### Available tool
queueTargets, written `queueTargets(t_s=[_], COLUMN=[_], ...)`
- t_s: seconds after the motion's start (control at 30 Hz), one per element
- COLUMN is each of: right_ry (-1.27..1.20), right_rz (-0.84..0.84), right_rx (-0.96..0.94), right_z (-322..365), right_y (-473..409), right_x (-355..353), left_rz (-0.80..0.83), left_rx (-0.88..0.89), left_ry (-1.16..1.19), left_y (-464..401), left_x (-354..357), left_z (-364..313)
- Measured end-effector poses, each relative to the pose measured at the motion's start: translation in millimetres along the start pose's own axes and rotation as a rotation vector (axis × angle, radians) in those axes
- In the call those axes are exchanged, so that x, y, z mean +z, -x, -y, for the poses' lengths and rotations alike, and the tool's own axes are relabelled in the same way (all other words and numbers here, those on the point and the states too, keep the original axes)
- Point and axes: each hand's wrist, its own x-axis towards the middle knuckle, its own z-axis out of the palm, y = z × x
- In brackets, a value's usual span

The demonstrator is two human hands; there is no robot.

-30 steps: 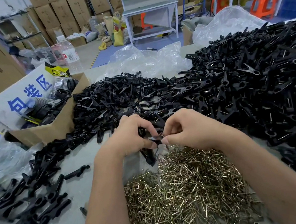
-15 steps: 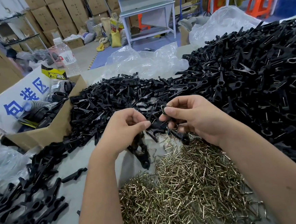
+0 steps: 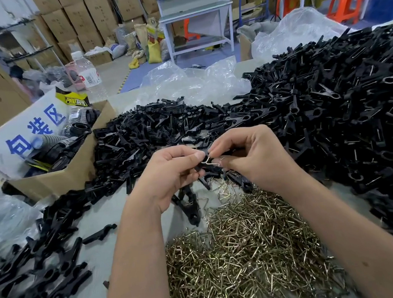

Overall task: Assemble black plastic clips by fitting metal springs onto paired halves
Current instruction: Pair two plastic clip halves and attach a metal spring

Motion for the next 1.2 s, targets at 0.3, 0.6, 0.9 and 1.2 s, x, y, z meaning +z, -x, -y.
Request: queueTargets(t_s=[0.3,0.6,0.9,1.2], right_ry=[0.156,0.165,0.169,0.096], right_rz=[-0.137,-0.183,-0.196,-0.223], right_rx=[-0.12,-0.135,-0.155,-0.12], right_z=[-0.8,-0.1,-2.5,-4.8], right_y=[0.2,1.2,0.7,0.0], right_x=[-0.2,0.1,1.4,2.4], left_rz=[0.028,0.041,-0.052,-0.08], left_rx=[0.073,0.3,0.389,0.431], left_ry=[-0.019,-0.199,-0.27,-0.238], left_y=[-0.2,-0.4,-2.2,-2.3], left_x=[-1.4,-4.9,1.2,5.2], left_z=[0.1,1.9,2.2,3.2])
